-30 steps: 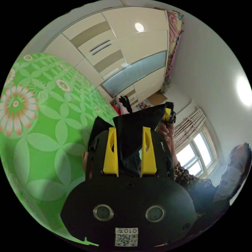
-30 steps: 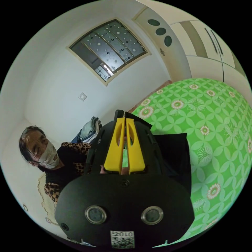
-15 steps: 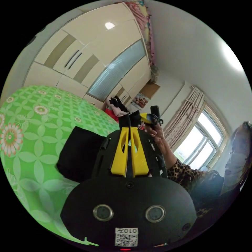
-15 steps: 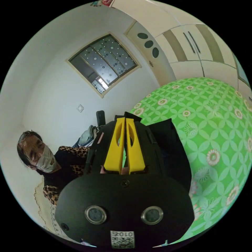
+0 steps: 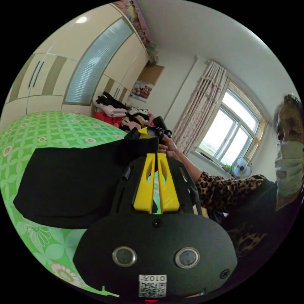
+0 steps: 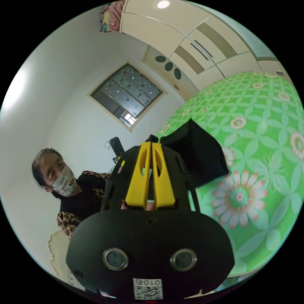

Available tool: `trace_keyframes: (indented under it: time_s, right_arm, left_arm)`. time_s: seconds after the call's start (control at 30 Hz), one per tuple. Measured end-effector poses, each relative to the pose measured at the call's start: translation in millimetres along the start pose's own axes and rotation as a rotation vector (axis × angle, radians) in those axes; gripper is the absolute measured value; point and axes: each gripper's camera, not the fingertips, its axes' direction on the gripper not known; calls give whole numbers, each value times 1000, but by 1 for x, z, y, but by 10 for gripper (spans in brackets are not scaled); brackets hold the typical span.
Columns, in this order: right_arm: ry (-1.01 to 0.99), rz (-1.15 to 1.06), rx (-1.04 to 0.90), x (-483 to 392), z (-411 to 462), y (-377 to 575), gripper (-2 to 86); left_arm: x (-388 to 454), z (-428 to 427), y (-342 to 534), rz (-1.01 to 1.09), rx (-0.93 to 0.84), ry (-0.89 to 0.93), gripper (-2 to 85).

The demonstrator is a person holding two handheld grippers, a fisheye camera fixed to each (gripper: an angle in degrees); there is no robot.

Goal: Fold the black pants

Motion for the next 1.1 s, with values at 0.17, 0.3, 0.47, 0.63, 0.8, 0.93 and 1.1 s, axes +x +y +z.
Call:
trace_keyframes:
  time_s: [0.17, 0.3, 0.47, 0.63, 0.8, 0.93, 1.1]
  right_arm:
    - [-40, 80, 24, 18, -16, 45, 34]
    - [-89, 153, 92, 24, -32, 71, 42]
    - [9, 212, 127, 11, -48, 81, 50]
    - [150, 227, 48, -26, -28, 77, 93]
    - [201, 73, -57, -86, 20, 56, 55]
    - [425, 170, -279, -88, 64, 46, 31]
    - [374, 215, -254, -83, 65, 48, 26]
  left_arm:
    - [14, 54, 10, 59, -157, 5, -1]
    - [19, 89, 17, 101, -275, 8, -1]
    - [39, 127, 21, 232, -421, -80, -1]
    - [44, 131, 16, 280, -422, -111, -1]
    - [11, 152, 6, 143, -560, -36, 0]
    - [-17, 147, -2, 35, -543, 44, 0]
    - [-58, 111, -4, -156, -527, 308, -1]
